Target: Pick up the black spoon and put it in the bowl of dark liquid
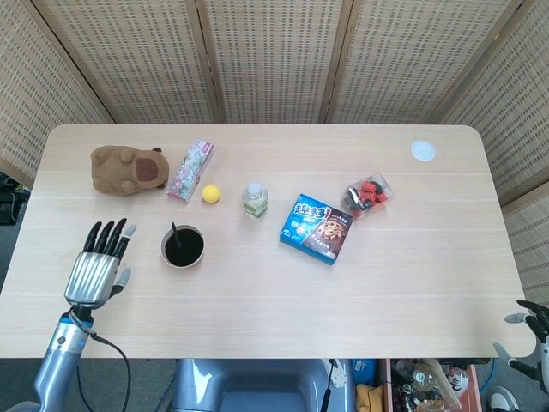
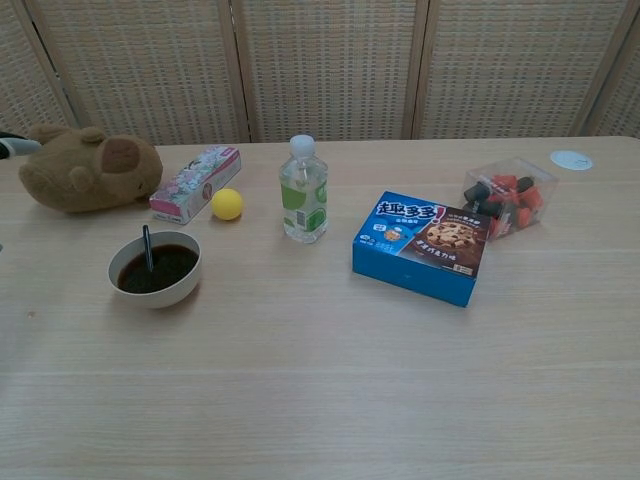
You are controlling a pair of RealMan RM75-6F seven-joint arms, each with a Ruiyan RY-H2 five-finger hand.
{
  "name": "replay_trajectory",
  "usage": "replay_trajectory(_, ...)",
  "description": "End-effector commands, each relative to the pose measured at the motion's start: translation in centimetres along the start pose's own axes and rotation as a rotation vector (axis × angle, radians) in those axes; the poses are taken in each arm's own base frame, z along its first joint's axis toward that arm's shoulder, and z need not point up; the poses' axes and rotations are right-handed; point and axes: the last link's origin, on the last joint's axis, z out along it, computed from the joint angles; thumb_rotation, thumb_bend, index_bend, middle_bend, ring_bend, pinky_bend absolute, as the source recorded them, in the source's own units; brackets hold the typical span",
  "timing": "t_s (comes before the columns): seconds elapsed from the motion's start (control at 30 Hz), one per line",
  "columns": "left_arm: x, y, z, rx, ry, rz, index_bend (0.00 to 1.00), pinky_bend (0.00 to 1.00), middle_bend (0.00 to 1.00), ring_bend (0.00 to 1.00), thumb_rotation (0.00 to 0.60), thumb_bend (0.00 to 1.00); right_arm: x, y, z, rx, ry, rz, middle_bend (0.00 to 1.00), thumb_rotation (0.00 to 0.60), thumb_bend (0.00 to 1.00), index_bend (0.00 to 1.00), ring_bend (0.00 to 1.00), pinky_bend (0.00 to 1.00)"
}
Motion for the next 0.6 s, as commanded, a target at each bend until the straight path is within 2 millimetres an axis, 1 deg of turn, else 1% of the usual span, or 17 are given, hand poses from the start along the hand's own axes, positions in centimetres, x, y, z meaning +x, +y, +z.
replay_trajectory(0.03, -0.5, -1.1, -5.6, 0.012, 0.017, -0.161, 0.0, 0.0, 0.0, 0.0, 0.6, 0.4, 0.0, -0.5, 0.2, 0.02, 0.001, -0.001, 0.34, 0.6, 0.3, 0.46, 0.22, 0.31)
replay_trajectory(0.07, -0.6, -1.4, -6.7, 0.013, 0.035, -0.167, 0.0, 0.0, 0.0, 0.0, 0.6, 0.4, 0.0, -0.7, 0.3, 0.029, -0.001, -0.002, 0.33, 0.6, 0.3, 0.46, 0.22, 0.31)
replay_trajectory(0.23, -1.2, -1.4, -9.5, 0.024, 0.076, -0.212, 0.0, 0.0, 0.0, 0.0, 0.6, 0.4, -0.1, -1.6, 0.4, 0.054, -0.011, -0.004, 0.33, 0.6, 0.3, 0.46, 0.22, 0.31)
replay_trajectory(0.4, -1.6, -1.7, -11.2, 0.067, 0.086, -0.243, 0.0, 0.0, 0.0, 0.0, 0.6, 0.4, -0.1, -2.1, 0.3, 0.066, -0.01, -0.005, 0.33, 0.6, 0.3, 0.46, 0.22, 0.31)
replay_trajectory(0.6, -2.2, -2.1, -12.1, 0.094, 0.057, -0.246, 0.0, 0.0, 0.0, 0.0, 0.6, 0.4, -0.1, -2.2, 0.3, 0.064, -0.017, -0.005, 0.33, 0.6, 0.3, 0.46, 0.22, 0.31)
